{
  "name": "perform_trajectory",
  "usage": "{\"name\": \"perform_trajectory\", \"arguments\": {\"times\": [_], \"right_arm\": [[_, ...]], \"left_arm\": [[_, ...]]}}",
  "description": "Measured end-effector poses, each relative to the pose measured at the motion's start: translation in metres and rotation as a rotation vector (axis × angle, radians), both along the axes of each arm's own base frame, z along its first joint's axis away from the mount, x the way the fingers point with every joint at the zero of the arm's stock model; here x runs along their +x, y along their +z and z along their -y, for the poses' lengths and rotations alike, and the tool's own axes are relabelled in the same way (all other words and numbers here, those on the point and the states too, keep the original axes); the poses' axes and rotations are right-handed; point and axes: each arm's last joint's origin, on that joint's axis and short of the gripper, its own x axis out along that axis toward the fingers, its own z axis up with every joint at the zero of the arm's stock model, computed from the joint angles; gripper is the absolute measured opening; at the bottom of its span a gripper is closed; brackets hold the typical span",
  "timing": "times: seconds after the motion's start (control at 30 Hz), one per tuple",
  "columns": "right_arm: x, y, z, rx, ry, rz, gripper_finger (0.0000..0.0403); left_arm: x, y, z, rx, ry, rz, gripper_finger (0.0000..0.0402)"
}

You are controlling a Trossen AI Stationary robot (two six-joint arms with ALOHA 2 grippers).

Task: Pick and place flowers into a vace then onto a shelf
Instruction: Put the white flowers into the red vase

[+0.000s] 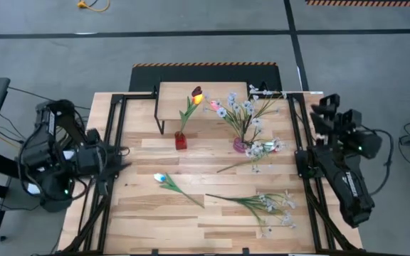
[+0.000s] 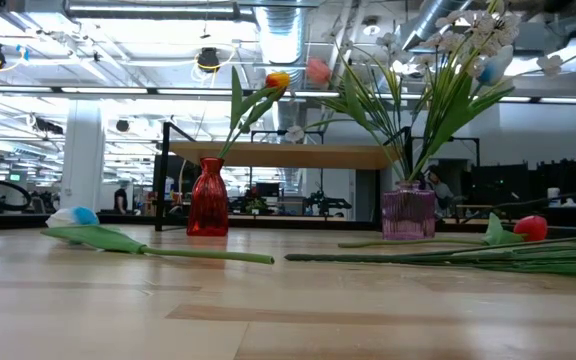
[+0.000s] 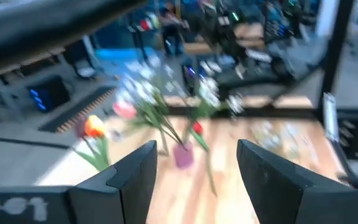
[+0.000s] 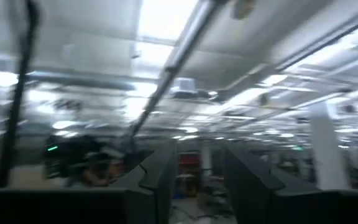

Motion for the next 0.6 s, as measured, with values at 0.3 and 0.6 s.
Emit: {"name": "perform_trajectory", "arguments": {"times": [0.3,0.6], "right_arm": [[0.000,0.001,-0.009,-0.038,0.155,-0.039,0.0118],[-0.007,0.029,-0.024,-0.118,0.172,-0.002,0.0118]], "left_arm": [[0.004,-0.066,0.031,-0.082,-0.101,-0.124,0.0212],[0.016,-0.064,0.052,-0.062,-0.381,-0.148,0.0212]]}}
